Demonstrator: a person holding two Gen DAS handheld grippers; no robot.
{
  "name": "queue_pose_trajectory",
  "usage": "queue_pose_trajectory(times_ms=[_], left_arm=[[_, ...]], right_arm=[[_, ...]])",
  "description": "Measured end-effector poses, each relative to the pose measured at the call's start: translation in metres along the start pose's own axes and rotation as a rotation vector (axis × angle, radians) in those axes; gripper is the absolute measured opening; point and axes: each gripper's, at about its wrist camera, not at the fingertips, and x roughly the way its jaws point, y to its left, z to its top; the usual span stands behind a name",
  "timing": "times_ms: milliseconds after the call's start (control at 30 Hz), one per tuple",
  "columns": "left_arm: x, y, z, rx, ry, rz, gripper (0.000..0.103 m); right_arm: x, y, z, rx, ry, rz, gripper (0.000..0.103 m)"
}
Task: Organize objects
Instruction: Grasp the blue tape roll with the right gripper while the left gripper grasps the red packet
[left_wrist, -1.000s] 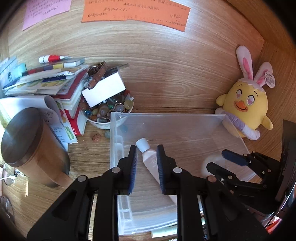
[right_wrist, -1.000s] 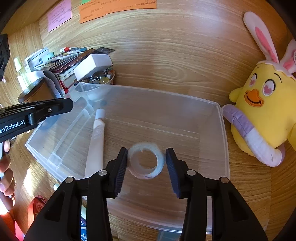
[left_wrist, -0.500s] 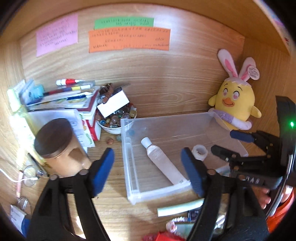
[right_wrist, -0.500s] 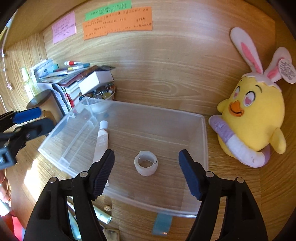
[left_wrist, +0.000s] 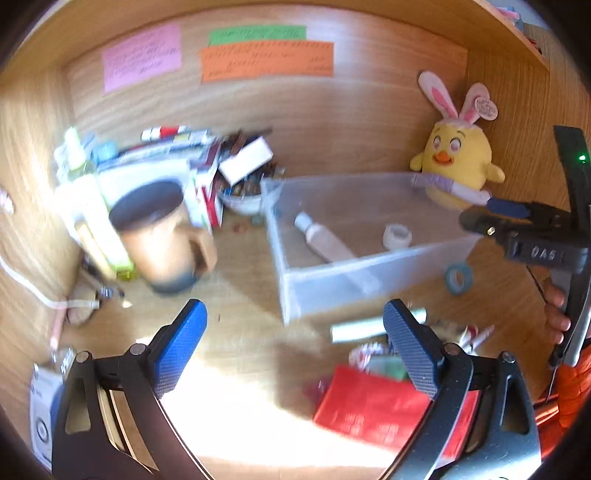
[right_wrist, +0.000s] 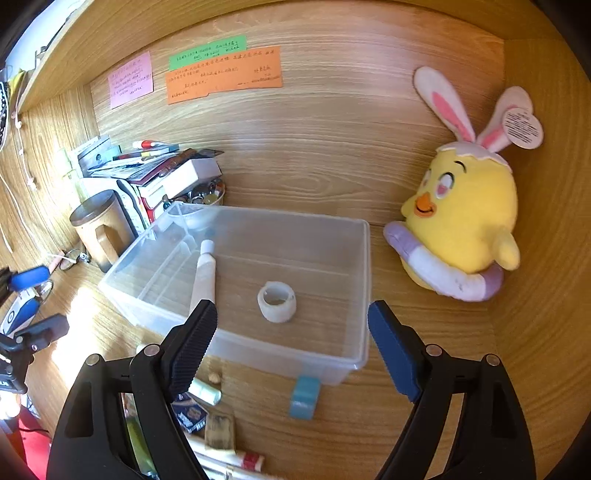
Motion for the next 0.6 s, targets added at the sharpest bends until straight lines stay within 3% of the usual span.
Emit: queue_pose_trajectory(times_ms=[300,600], left_arm=[[-0.007,0.015,-0.055,-0.084,0.084,-0.014,0.097],[-0.002,-0.003,-0.101,-0.062,0.156,-0.039,0.097]], right_arm=[[-0.017,-0.003,-0.031,-0.018,0.01,-0.046,0.082],[-0.024,-0.009,-0.056,0.009,0.046,-0.058,0.082]])
